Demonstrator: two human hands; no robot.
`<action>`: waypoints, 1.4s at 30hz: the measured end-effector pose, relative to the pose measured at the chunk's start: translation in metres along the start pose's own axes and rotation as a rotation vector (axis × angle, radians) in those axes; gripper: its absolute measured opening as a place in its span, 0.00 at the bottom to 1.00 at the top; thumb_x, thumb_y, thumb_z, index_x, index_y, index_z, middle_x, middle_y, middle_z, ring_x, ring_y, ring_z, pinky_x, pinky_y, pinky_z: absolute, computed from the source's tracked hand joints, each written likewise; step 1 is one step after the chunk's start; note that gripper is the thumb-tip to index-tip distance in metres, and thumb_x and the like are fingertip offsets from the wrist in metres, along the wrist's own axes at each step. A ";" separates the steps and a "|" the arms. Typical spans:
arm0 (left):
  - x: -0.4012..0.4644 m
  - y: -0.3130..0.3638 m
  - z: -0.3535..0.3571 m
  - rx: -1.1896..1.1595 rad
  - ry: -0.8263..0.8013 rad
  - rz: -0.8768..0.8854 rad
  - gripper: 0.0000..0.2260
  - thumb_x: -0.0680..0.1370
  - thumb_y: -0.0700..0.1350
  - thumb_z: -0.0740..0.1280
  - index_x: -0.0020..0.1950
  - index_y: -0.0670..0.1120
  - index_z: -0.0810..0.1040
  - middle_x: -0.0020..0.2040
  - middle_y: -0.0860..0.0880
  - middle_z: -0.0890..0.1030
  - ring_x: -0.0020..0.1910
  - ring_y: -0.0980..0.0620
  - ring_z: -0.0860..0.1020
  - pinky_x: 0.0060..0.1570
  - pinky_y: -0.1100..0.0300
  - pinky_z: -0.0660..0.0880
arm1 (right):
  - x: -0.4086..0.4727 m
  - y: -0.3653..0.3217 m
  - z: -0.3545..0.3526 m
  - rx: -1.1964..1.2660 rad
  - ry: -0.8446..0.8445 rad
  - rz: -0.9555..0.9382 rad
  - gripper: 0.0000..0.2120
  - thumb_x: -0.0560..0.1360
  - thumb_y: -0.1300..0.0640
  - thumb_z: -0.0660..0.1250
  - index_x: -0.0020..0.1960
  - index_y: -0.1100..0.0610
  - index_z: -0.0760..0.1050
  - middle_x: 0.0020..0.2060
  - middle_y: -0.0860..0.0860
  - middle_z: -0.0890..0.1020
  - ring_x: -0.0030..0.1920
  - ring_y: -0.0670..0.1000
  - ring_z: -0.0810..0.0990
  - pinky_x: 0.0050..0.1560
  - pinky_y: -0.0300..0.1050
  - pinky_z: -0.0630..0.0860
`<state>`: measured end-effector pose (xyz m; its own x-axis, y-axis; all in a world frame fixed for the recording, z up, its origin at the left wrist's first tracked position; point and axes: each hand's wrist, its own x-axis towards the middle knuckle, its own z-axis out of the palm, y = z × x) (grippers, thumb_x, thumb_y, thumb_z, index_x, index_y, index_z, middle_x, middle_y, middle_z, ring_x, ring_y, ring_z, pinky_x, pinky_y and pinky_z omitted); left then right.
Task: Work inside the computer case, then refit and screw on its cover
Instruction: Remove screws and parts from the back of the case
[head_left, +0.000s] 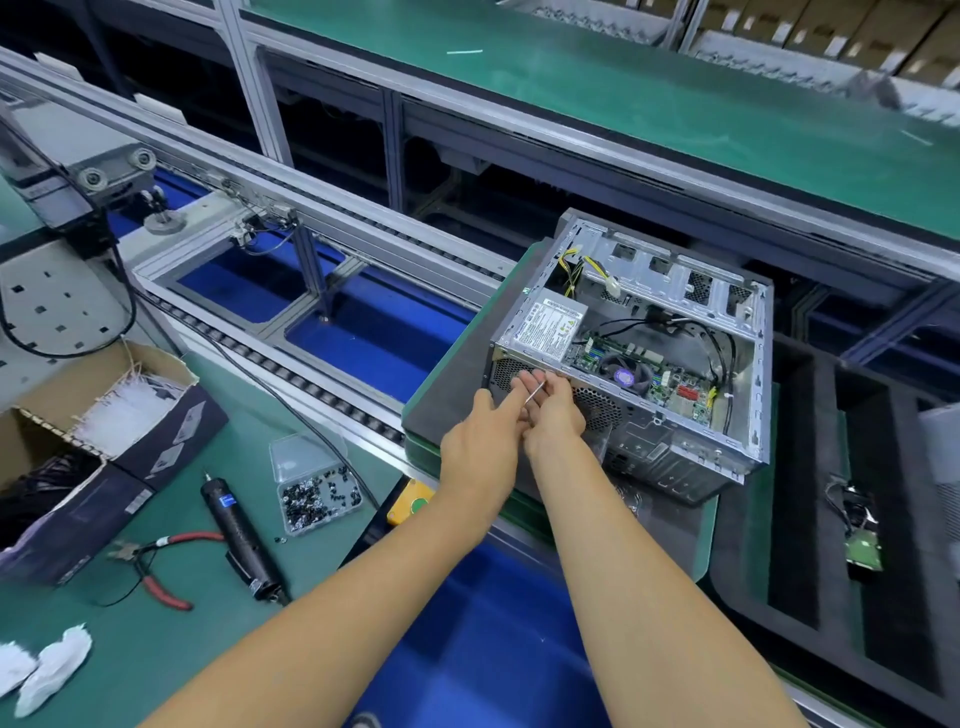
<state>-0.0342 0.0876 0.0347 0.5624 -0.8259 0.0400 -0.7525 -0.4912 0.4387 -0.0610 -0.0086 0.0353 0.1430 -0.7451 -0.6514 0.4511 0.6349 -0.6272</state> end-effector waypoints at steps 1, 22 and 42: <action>0.000 -0.001 -0.001 -0.038 -0.001 0.003 0.10 0.84 0.52 0.61 0.64 0.55 0.65 0.48 0.49 0.68 0.39 0.46 0.76 0.36 0.53 0.72 | 0.000 0.000 0.000 0.009 0.005 0.001 0.09 0.80 0.60 0.65 0.43 0.61 0.79 0.33 0.54 0.86 0.35 0.53 0.86 0.30 0.41 0.75; 0.022 -0.013 -0.016 -0.751 -0.432 -0.120 0.07 0.85 0.47 0.62 0.49 0.47 0.66 0.35 0.49 0.71 0.27 0.53 0.66 0.23 0.60 0.66 | 0.005 0.002 0.007 0.080 0.028 -0.015 0.13 0.81 0.62 0.62 0.40 0.66 0.78 0.29 0.58 0.84 0.24 0.54 0.81 0.25 0.42 0.78; 0.021 -0.021 -0.005 -0.564 -0.207 0.013 0.09 0.81 0.48 0.66 0.45 0.49 0.68 0.38 0.52 0.75 0.36 0.54 0.70 0.35 0.57 0.67 | 0.000 0.003 0.007 0.001 0.106 -0.074 0.09 0.76 0.64 0.66 0.37 0.63 0.79 0.26 0.55 0.83 0.21 0.50 0.79 0.22 0.38 0.74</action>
<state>-0.0045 0.0822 0.0308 0.4334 -0.8954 -0.1018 -0.4289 -0.3043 0.8506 -0.0533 -0.0081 0.0367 0.0151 -0.7639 -0.6452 0.4575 0.5791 -0.6748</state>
